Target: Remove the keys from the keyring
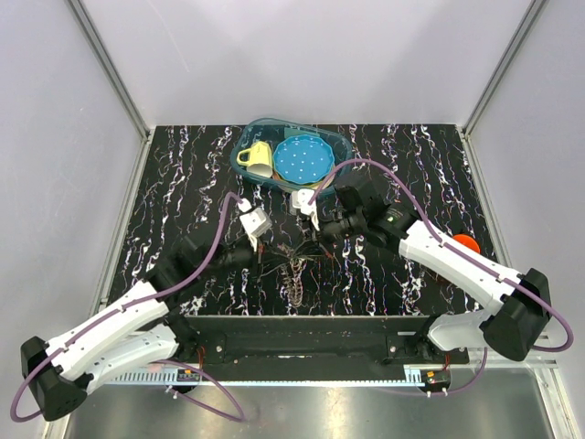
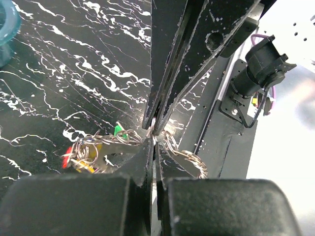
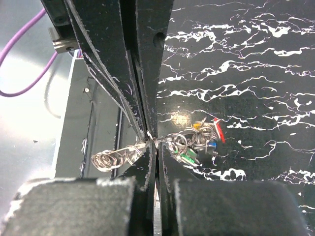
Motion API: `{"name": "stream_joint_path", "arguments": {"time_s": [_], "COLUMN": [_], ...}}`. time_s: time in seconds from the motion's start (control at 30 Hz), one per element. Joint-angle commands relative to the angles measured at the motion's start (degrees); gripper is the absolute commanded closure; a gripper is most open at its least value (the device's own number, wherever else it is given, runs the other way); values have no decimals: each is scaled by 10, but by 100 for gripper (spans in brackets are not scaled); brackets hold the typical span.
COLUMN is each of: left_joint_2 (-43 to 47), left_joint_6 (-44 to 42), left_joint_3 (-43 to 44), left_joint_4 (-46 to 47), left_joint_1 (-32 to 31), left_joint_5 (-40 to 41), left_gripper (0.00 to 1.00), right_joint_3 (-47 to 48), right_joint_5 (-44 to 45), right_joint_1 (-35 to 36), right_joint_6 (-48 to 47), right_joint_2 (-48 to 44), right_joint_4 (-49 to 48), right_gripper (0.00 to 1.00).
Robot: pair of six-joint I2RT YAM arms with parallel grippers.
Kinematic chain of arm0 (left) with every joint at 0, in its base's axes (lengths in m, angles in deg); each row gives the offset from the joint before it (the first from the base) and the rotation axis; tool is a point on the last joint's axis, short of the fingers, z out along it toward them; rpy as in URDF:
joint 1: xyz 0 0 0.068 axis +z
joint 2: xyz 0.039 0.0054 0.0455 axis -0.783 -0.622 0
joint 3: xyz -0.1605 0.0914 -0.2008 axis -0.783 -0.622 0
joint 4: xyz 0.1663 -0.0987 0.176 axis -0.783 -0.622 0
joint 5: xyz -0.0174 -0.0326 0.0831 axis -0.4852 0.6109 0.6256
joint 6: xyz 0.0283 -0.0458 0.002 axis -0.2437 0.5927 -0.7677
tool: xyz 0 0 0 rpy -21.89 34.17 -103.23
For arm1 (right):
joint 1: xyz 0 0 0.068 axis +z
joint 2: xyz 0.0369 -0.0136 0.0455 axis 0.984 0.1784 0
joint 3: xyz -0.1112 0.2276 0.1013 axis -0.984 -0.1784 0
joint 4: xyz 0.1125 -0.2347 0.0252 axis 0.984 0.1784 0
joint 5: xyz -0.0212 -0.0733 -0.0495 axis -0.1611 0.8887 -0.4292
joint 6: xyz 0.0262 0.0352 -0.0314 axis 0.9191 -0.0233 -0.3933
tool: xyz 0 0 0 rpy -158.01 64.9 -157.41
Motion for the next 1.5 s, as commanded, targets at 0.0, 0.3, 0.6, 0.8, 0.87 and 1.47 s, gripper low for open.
{"name": "stream_joint_path", "arguments": {"time_s": [0.0, 0.3, 0.6, 0.8, 0.87, 1.47], "left_joint_2": [42, 68, 102, 109, 112, 110], "left_joint_6": [6, 19, 20, 17, 15, 58], "left_joint_3": [-16, -38, -45, -46, -47, -53], "left_joint_4": [44, 61, 67, 66, 65, 24], "left_joint_1": [2, 2, 2, 2, 2, 2], "left_joint_5": [78, 115, 148, 147, 147, 161], "left_gripper": [100, 100, 100, 100, 100, 55], "right_joint_3": [2, -55, -72, -79, -83, -47], "right_joint_5": [-23, -39, -44, -51, -48, 44], "right_joint_1": [1, 2, 1, 2, 1, 2], "right_joint_6": [77, 195, 235, 235, 249, 166], "right_joint_2": [-11, -11, 2, 2, 2, -32], "right_joint_4": [-68, -154, -166, -173, -175, -153], "right_gripper": [100, 98, 88, 87, 95, 100]}}
